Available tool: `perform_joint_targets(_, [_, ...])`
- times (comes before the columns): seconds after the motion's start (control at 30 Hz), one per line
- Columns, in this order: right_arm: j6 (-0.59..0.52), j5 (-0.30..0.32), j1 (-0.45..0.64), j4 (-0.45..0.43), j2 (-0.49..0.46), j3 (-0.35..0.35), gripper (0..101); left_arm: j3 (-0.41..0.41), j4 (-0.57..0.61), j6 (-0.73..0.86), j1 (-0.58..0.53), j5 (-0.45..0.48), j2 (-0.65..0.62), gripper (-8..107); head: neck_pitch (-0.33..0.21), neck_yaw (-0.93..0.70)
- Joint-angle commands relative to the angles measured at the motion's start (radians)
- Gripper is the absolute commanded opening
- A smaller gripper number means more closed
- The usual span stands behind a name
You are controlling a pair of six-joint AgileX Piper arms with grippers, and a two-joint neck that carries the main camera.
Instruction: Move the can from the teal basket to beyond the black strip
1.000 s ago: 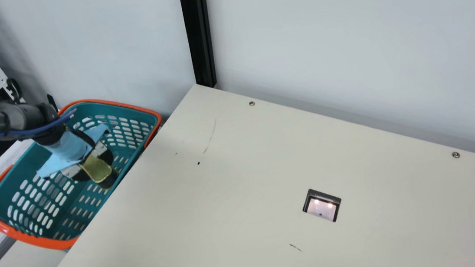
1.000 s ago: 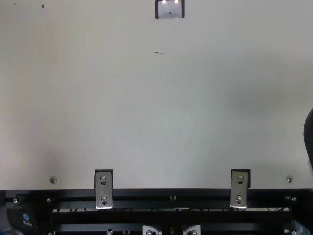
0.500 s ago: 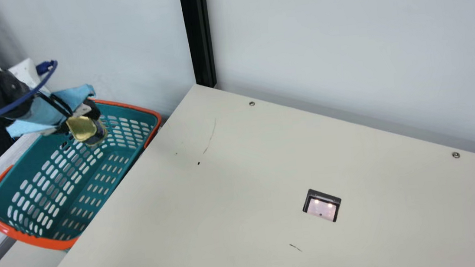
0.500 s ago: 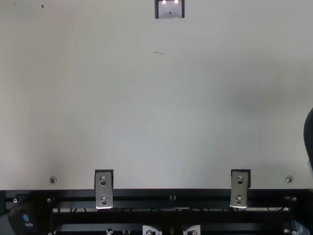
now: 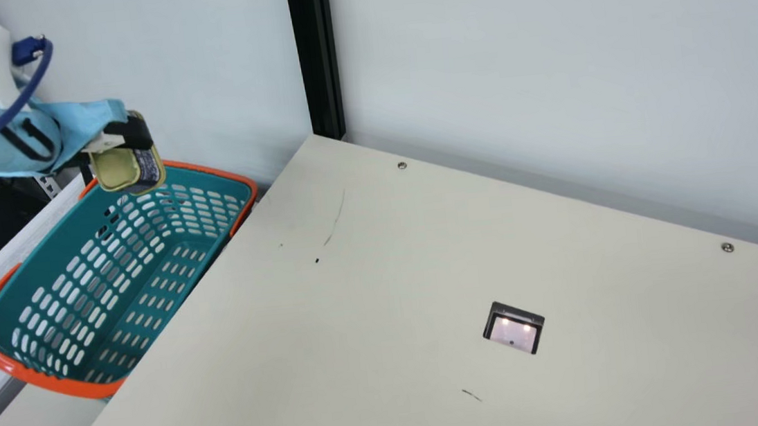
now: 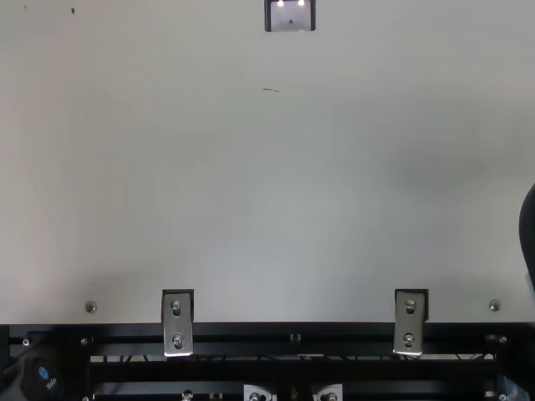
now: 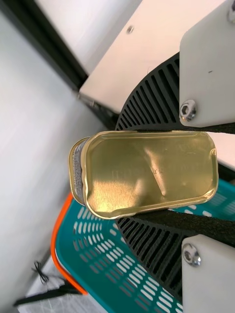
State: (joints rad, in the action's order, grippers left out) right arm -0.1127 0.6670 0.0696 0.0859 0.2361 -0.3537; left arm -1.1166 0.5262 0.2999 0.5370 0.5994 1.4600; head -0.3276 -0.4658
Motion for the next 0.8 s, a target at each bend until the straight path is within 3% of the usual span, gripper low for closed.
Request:
perform_joint_targets(0.0, [0.0,0.0,0.0,0.0,0.0,0.0,101,0.007,0.062,0.085,0.008,0.095,-0.052,10,-0.035,-0.015])
perform_joint_targets(0.33, [0.0,0.0,0.0,0.0,0.0,0.0,101,0.035,0.139,0.198,0.052,0.366,-0.185,10,-0.035,-0.015])
perform_joint_targets(0.37, [0.0,0.0,0.0,0.0,0.0,0.0,101,0.032,0.137,0.185,0.05,0.3,-0.166,10,-0.035,-0.015])
perform_joint_targets(0.5, [0.0,0.0,0.0,0.0,0.0,0.0,101,0.034,0.137,0.197,0.05,0.363,-0.187,10,-0.035,-0.015])
perform_joint_targets(0.77, [0.0,0.0,0.0,0.0,0.0,0.0,101,0.03,0.128,0.184,0.043,0.363,-0.189,10,-0.035,-0.015])
